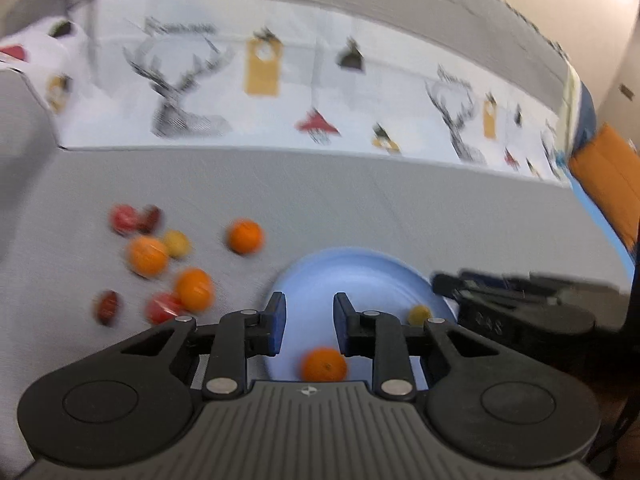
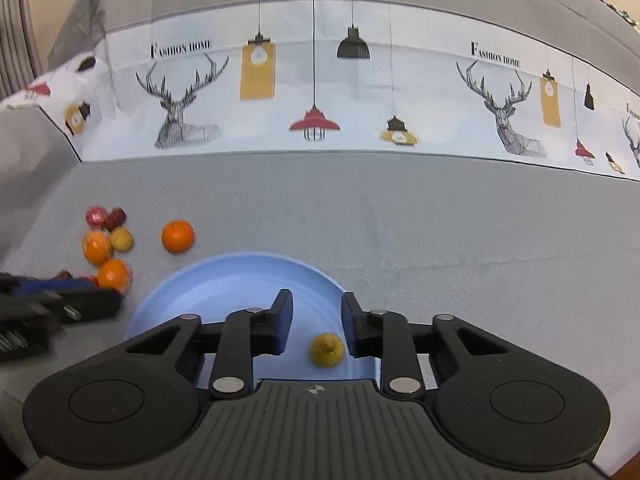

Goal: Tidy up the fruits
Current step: 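Grasp a red date with the left tool while the right tool grasps an orange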

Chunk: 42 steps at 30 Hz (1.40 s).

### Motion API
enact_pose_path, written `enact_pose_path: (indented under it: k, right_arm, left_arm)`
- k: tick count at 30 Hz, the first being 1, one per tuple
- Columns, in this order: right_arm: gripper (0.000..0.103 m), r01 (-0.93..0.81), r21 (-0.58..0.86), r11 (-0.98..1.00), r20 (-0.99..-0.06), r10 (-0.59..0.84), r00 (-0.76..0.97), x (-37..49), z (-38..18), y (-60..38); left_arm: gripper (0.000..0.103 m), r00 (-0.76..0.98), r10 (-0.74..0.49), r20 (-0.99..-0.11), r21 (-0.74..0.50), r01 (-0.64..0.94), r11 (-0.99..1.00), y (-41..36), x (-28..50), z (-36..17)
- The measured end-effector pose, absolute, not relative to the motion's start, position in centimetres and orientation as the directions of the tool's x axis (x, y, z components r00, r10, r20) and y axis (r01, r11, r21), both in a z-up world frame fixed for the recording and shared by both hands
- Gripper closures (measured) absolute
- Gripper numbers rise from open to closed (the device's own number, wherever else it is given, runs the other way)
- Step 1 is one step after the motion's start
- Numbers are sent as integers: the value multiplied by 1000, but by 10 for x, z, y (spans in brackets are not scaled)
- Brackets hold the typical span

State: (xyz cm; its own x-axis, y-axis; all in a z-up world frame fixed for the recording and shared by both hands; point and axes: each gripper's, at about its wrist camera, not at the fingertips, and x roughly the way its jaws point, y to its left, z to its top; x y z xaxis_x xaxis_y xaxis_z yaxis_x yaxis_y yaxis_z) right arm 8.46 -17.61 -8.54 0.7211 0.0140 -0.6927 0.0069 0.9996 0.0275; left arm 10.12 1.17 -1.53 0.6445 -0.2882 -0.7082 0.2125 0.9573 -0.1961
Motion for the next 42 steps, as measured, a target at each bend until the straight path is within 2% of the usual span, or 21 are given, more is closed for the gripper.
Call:
enact_pose_path:
  k: [5, 7, 11, 13, 17, 27, 33, 34, 35, 37, 42]
  right_arm:
    - [77, -26, 50, 998, -666, 52, 744, 81, -77, -168]
    - [77, -50, 49, 998, -657, 70, 751, 80, -74, -162]
    - [77, -98, 85, 992, -647, 130, 751, 80, -71, -154]
    - [77, -119, 104, 987, -643, 158, 749, 81, -70, -150]
    - [77, -155, 152, 976, -644, 217, 734, 83, -70, -135]
    - [76, -198, 306, 931, -643, 356, 678, 101, -77, -83]
    - [75, -180, 355, 917, -662, 383, 644, 123, -90, -70]
    - [74, -177, 353, 919, -670, 380, 638, 128, -94, -67]
    - [73, -174, 351, 920, -676, 378, 633, 132, -97, -65]
    - [64, -175, 354, 919, -690, 383, 614, 143, -106, -60]
    - [57, -180, 332, 926, -723, 372, 582, 163, -123, -43]
  left_arm:
    - [75, 741, -159, -652, -175, 57, 983, 82, 114, 34]
    - [75, 742, -122, -659, -146, 33, 989, 103, 125, 37]
    - [75, 644, -87, -760, -112, 3, 994, 137, 154, 0]
    - [75, 537, -111, -836, -164, -51, 985, 150, 166, -24]
    - [74, 526, -152, -837, -183, -7, 983, 143, 172, -30]
    - [73, 443, -110, -890, -135, -25, 991, 145, 189, -75]
    - [73, 421, -108, -901, -111, 16, 994, 132, 195, -83]
    - [74, 421, -103, -901, -104, 20, 994, 131, 195, -85]
    - [80, 423, -103, -900, -102, 24, 994, 130, 195, -85]
    - [80, 429, -104, -897, -101, 30, 994, 128, 196, -84]
    - [80, 441, -115, -890, -117, 23, 993, 129, 195, -81]
